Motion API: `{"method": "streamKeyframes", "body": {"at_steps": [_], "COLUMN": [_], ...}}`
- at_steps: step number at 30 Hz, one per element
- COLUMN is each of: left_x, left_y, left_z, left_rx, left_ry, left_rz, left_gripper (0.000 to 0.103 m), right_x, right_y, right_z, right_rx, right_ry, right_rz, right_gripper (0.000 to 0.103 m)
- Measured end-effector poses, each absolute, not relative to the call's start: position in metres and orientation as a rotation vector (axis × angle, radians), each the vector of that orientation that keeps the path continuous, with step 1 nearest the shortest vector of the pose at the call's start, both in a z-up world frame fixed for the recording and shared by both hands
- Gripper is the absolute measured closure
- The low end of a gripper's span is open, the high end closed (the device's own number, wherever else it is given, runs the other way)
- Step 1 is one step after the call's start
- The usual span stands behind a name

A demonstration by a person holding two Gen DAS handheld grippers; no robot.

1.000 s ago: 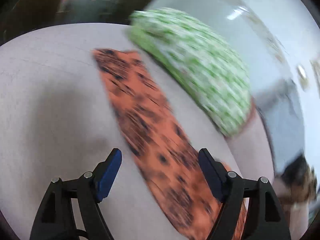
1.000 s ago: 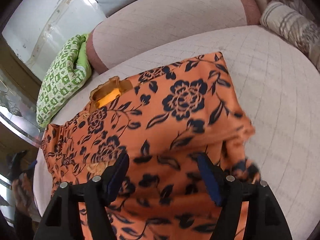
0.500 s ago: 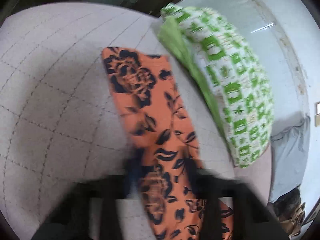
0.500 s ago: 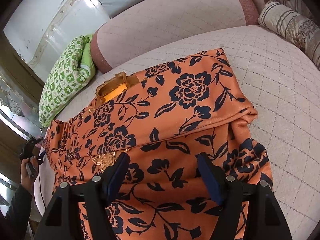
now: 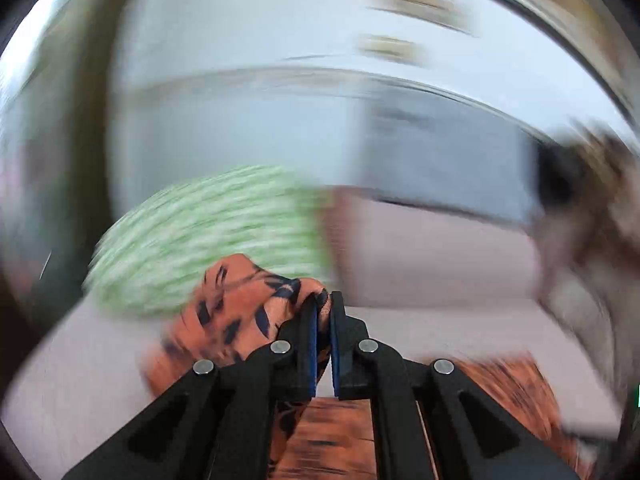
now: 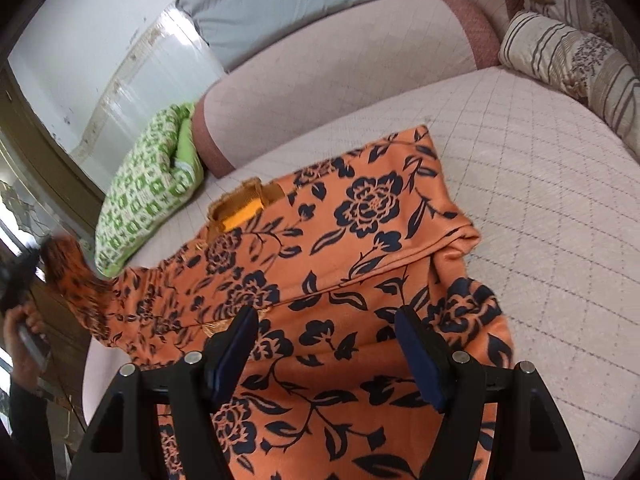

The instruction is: Fold small clothes

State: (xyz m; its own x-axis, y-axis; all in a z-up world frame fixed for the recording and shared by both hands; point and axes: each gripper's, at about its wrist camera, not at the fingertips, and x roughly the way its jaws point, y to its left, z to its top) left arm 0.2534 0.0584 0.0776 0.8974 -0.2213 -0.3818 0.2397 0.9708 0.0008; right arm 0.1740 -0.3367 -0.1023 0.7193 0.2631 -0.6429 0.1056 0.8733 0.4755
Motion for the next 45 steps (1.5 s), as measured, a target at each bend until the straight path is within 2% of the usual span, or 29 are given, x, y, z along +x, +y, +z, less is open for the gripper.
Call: {"method": "streamKeyframes", "body": {"at_steps": [2,3,5,7,9,12,16,19,22,26,27,28,30,31,34,36,39,41,43,45], "left_x": [0.233,0.226,0.222,0.225,0.223,0.212,0.221,0.248,0.267,0.281,0.287,0.291,0.307,0.315,0.333,0.332,0.319,0.317,0.325,0.321], "left_y": [-0.024,-0.059,-0.117,-0.141,-0.126,-0.073,-0.001,0.043,0.086,0.118,0.122,0.124,0.125,0.126,0.120,0.117,0.113,0.113,0.115,0.118], "left_z": [0.059,0.042,-0.011,-0.072,-0.100,-0.084,-0.062,-0.075,-0.099,-0.118,-0.119,-0.118,-0.122,-0.125,-0.133,-0.125,-0.106,-0.111,-0.134,-0.138], "left_rx": [0.208,0.273,0.424,0.528,0.534,0.379,0.253,0.150,-0.012,-0.228,-0.253,-0.263,-0.275,-0.285,-0.249,-0.220,-0.176,-0.170,-0.178,-0.182], "left_ry": [0.395,0.429,0.587,0.754,0.840,0.821,0.755,0.845,0.947,0.986,0.976,0.964,0.977,0.994,1.085,1.031,0.915,0.896,0.965,0.961], "left_rz": [-0.337,-0.395,-0.514,-0.516,-0.458,-0.419,-0.249,-0.158,-0.102,-0.150,-0.156,-0.157,-0.163,-0.171,-0.203,-0.210,-0.209,-0.197,-0.143,-0.126], "left_gripper": [0.095,0.088,0.034,0.032,0.032,0.032,0.025,0.025,0.025,0.025,0.025,0.025,0.025,0.026,0.093,0.094,0.094,0.093,0.089,0.083], "right_x": [0.165,0.160,0.153,0.146,0.141,0.143,0.175,0.218,0.276,0.325,0.330,0.334,0.338,0.338,0.337,0.334,0.317,0.307,0.314,0.323], "right_y": [-0.344,-0.349,-0.357,-0.365,-0.371,-0.371,-0.351,-0.343,-0.352,-0.350,-0.346,-0.343,-0.340,-0.338,-0.334,-0.323,-0.312,-0.316,-0.326,-0.335], "right_z": [-0.099,-0.098,-0.099,-0.099,-0.096,-0.089,-0.082,-0.072,-0.087,-0.117,-0.120,-0.124,-0.133,-0.133,-0.127,-0.108,-0.065,-0.059,-0.090,-0.138], "right_rx": [0.539,0.558,0.580,0.588,0.590,0.557,0.540,0.492,0.452,0.396,0.369,0.359,0.333,0.310,0.283,0.218,0.101,0.093,0.124,0.139], "right_ry": [0.764,0.765,0.772,0.786,0.791,0.778,0.793,0.772,0.851,0.999,1.013,1.035,1.088,1.088,1.083,1.025,0.845,0.774,0.855,1.040], "right_rz": [0.088,0.084,0.065,0.059,0.060,0.075,0.147,0.139,0.041,0.003,0.009,0.021,0.009,0.009,0.028,0.027,-0.013,-0.073,-0.115,-0.115], "right_gripper": [0.029,0.026,0.019,0.018,0.018,0.016,0.016,0.016,0.017,0.020,0.027,0.047,0.073,0.076,0.088,0.091,0.091,0.091,0.086,0.077]}}
